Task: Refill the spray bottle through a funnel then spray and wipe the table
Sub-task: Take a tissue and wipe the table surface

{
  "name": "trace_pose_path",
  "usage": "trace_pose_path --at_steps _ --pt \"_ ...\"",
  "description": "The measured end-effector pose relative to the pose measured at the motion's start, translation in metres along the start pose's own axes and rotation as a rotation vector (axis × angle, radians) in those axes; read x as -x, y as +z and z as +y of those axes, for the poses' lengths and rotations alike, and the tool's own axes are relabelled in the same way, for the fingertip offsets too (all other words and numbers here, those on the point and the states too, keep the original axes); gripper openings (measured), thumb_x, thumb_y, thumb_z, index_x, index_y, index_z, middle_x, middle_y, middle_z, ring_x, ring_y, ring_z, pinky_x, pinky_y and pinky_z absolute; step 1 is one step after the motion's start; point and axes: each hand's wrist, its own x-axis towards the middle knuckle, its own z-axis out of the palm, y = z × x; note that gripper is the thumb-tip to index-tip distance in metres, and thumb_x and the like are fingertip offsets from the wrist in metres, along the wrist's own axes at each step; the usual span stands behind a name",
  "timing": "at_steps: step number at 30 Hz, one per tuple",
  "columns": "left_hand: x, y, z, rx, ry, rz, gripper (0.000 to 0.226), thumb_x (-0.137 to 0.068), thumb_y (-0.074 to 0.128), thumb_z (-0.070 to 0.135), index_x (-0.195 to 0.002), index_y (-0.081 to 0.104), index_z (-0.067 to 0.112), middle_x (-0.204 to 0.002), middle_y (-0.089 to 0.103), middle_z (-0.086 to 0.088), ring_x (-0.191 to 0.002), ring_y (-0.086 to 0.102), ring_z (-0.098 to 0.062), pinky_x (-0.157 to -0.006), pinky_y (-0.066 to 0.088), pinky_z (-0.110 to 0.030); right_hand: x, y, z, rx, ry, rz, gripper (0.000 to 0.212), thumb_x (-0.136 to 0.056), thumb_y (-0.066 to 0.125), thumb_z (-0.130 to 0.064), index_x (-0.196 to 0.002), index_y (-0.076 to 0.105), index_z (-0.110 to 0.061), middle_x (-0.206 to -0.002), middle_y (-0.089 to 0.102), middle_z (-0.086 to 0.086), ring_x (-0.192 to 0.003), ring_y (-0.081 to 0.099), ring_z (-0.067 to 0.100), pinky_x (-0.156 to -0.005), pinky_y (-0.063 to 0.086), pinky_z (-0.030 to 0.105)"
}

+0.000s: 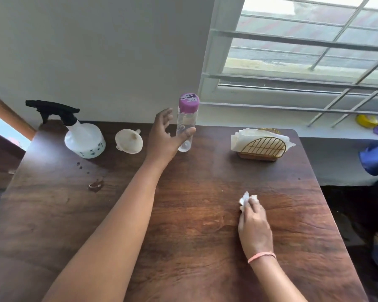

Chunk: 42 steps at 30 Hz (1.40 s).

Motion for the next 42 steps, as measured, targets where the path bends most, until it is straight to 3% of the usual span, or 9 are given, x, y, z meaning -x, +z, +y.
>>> trace_pose_path --at_steps 4,8,12,15,18,22,28,35,42 --pt "0.040 -0.045 -0.002 0.074 0.014 0.164 0.050 -0.079 0.076 0.043 -0.122 0.057 0.025 -0.123 0.061 0.010 -0.113 0.057 -0.002 -0.091 0.047 -0.014 0.039 0.010 -0.078 -0.152 -0.369 -0.191 0.048 -0.088 0.037 -0.010 -0.132 0.056 -0.010 -0.133 0.057 0.007 -0.130 0.049 0.022 -0.113 0.027 0.023" --pt "0.075 -0.099 -0.040 0.001 -0.041 0.297 0.031 -0.087 0.068 0.040 -0.114 0.063 0.025 -0.114 0.066 0.011 -0.103 0.062 -0.001 -0.088 0.050 -0.016 0.043 0.017 -0.123 -0.205 -0.790 -0.301 0.037 -0.087 0.041 -0.013 -0.108 0.071 -0.014 -0.118 0.067 0.000 -0.117 0.060 0.018 -0.095 0.047 0.022" --pt "0.109 -0.160 -0.091 -0.106 -0.101 0.438 0.026 -0.092 0.062 0.038 -0.113 0.064 0.023 -0.113 0.066 0.007 -0.102 0.062 -0.002 -0.091 0.051 -0.022 -0.011 0.035 -0.138 -0.302 -0.372 -0.194 0.043 -0.089 0.038 -0.014 -0.122 0.066 -0.010 -0.133 0.059 0.007 -0.126 0.054 0.021 -0.106 0.028 0.013" --pt "0.132 -0.198 -0.125 -0.181 -0.071 0.562 0.018 -0.096 0.057 0.032 -0.111 0.064 0.024 -0.113 0.066 0.003 -0.107 0.062 -0.014 -0.097 0.048 -0.032 -0.020 0.050 -0.186 -0.148 -0.192 -0.229 0.058 -0.088 0.036 0.001 -0.146 0.034 -0.001 -0.153 0.033 0.014 -0.144 0.025 0.025 -0.115 0.019 0.025" --pt "0.146 -0.218 -0.145 -0.272 -0.014 0.668 0.018 -0.098 0.054 0.021 -0.111 0.064 0.014 -0.112 0.065 0.000 -0.110 0.060 -0.018 -0.098 0.046 -0.036 0.021 0.063 -0.251 -0.064 -0.511 -0.280 0.063 -0.089 0.022 -0.011 -0.147 0.013 0.010 -0.151 0.026 0.029 -0.141 0.021 0.041 -0.118 0.018 0.045" --pt "0.156 -0.231 -0.164 -0.311 0.045 0.684 0.025 -0.098 0.047 0.023 -0.112 0.062 0.008 -0.116 0.063 -0.004 -0.125 0.049 -0.012 -0.107 0.040 -0.046 0.060 0.070 -0.289 -0.087 -0.920 -0.380 0.062 -0.092 0.032 -0.032 -0.149 0.030 -0.006 -0.157 0.026 0.009 -0.146 0.020 0.022 -0.118 0.017 0.039" --pt "0.155 -0.230 -0.164 -0.312 0.051 0.615 0.037 -0.099 0.039 0.033 -0.121 0.057 0.010 -0.129 0.056 0.001 -0.136 0.041 -0.017 -0.112 0.035 -0.044 -0.002 0.086 -0.309 -0.005 -0.604 -0.384 0.076 -0.093 0.018 -0.049 -0.153 -0.002 -0.005 -0.161 -0.005 0.010 -0.147 -0.015 0.022 -0.121 -0.002 0.038" --pt "0.156 -0.234 -0.161 -0.270 0.023 0.611 0.043 -0.099 0.035 0.035 -0.125 0.054 0.007 -0.135 0.053 -0.005 -0.138 0.039 -0.017 -0.113 0.032 -0.026 0.030 0.094 -0.354 -0.038 -1.047 -0.536 0.071 -0.097 0.025 -0.046 -0.153 -0.003 -0.013 -0.161 -0.009 0.001 -0.145 -0.021 0.012 -0.120 -0.008 0.034" --pt "0.157 -0.234 -0.161 -0.283 0.059 0.613 0.043 -0.101 0.031 0.033 -0.127 0.053 0.007 -0.135 0.052 -0.004 -0.138 0.038 -0.016 -0.111 0.034 -0.029 -0.016 0.104 -0.360 0.036 -0.836 -0.477 0.076 -0.092 0.015 -0.050 -0.152 -0.011 -0.012 -0.161 -0.012 0.006 -0.146 -0.020 0.015 -0.121 -0.005 0.035"
